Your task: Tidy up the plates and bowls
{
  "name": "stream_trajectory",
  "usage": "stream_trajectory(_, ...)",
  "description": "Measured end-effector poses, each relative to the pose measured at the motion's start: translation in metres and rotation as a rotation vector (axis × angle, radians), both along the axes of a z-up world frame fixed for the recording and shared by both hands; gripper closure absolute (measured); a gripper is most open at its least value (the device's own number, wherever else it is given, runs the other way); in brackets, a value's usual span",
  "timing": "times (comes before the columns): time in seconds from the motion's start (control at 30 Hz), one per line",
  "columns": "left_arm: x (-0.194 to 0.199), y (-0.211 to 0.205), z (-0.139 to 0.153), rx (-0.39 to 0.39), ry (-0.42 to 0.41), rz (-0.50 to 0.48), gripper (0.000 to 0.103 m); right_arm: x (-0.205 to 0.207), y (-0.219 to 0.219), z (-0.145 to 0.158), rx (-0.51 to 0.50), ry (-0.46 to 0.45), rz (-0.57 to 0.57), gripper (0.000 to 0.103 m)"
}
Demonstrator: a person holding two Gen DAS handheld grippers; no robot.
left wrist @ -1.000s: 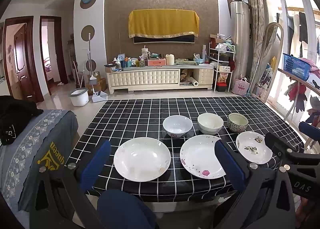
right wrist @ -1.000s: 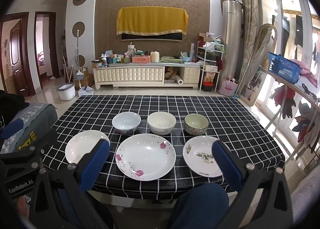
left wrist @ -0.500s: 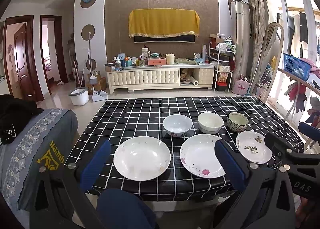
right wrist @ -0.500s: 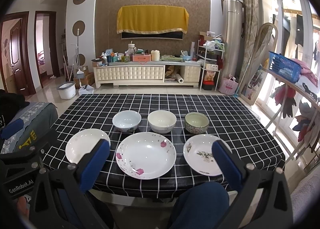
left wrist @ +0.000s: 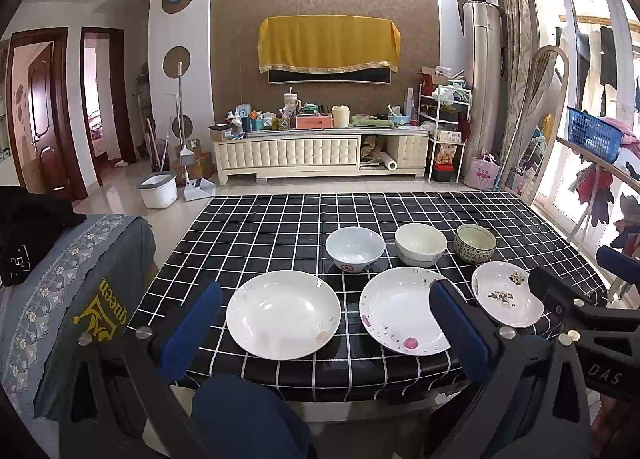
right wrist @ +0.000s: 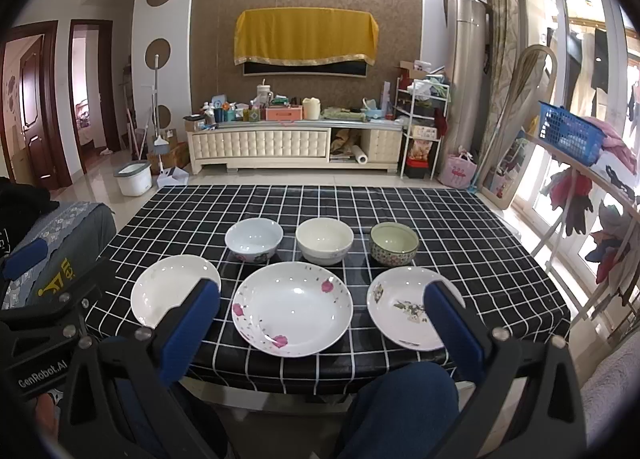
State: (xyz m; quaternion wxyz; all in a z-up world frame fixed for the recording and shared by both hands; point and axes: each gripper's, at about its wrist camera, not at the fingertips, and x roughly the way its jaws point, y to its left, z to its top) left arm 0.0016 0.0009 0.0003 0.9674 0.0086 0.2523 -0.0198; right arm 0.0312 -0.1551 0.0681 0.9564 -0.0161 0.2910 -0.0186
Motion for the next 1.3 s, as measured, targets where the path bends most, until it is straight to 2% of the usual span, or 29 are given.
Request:
stream_trajectory(0.3, 0.004, 0.002, 0.003, -0.008, -0.003, -0.001, 0.0, 0.003, 0.003, 0.004, 0.004, -0.002, 0.004, 0.0)
stream_trajectory(0.6, 0.025, 0.008, 0.018, -0.015, -0.006, 0.007, 0.0, 0.021, 0.008, 0.017, 0.003, -0.013, 0.021, 0.0)
stream_trajectory(0.73, 0.039, 0.015, 0.026, 0.001, -0.021, 0.032, 0.0, 0.038, 0.016, 0.025, -0.033, -0.033, 0.015, 0.0)
stream_trajectory(0.97, 0.081, 0.044, 0.025, 0.038, 0.015, 0.105, 0.0, 0.085, 0.04, 0.019, -0.056, -0.002, 0.08, 0.0)
stream_trajectory(1.13, 0.119, 0.074, -0.003, 0.036, 0.128, 0.171, 0.0, 0.127, 0.061, 0.0, -0.014, 0.069, 0.141, 0.0)
stream_trajectory(1.3, 0.142, 0.099, -0.034, 0.005, 0.237, 0.185, 0.0, 0.159, 0.085, -0.031, 0.02, 0.152, 0.243, 0.0)
